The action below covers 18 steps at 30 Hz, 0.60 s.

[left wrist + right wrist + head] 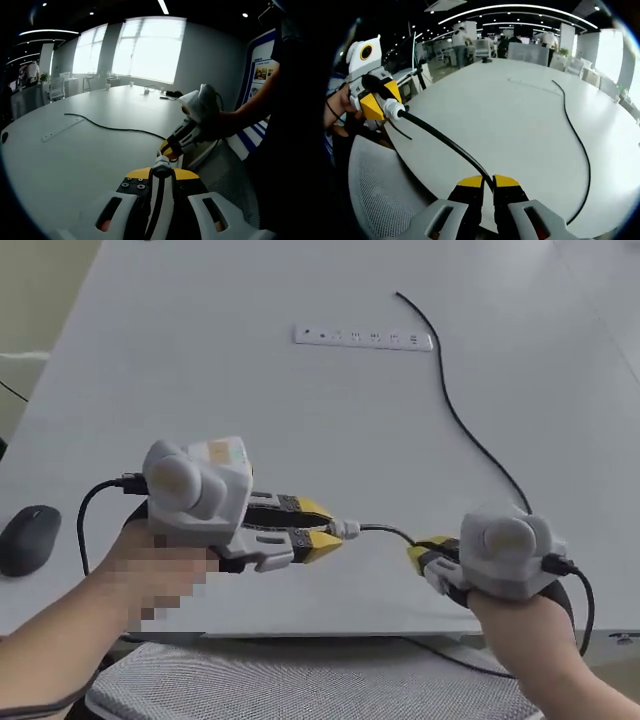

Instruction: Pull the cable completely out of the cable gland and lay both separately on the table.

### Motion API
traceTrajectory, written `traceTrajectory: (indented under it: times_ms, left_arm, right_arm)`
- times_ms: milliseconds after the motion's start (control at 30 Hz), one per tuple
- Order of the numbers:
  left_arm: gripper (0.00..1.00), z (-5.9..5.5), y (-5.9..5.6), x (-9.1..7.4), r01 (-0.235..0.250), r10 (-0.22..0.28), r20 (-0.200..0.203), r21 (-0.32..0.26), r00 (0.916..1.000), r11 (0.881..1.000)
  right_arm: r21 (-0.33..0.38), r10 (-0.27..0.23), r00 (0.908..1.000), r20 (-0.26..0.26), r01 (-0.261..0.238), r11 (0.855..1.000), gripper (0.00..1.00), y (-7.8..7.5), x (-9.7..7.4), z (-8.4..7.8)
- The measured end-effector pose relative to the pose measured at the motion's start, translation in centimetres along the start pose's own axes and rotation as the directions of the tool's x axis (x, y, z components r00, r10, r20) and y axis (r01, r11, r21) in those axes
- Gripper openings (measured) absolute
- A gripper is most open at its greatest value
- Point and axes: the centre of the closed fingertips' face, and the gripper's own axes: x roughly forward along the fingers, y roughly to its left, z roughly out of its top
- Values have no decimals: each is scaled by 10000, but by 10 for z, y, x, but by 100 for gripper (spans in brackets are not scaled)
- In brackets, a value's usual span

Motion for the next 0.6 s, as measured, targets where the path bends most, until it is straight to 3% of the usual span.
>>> traceTrajectory:
  times_ms: [67, 233, 467, 567, 600]
  left_arm:
    - [15, 0, 1, 0, -48, 48, 12, 30, 10000, 10000]
    - [15, 2, 3, -2, -168, 168, 96, -3, 9998, 9999]
    - [15, -2, 7, -5, -149, 149, 34, -44, 9999, 9999]
    - [15, -3, 10, -5, -191, 191, 19, -56, 9998, 9998]
    - [15, -3, 11, -5, -192, 192, 12, -79, 9998, 9998]
  right_arm:
    - [62, -145, 9998, -162, 146, 9999, 1, -5, 2, -6]
    - [1055, -148, 9994, -325, 181, 9943, 1, -10, 4, -13]
    - [618, -129, 9995, -278, 146, 9980, 2, -2, 2, -12]
    - [540, 217, 9998, -16, -216, 9983, 3, 3, -1, -8]
    - [363, 286, 9995, -159, -280, 9989, 3, 3, -2, -10]
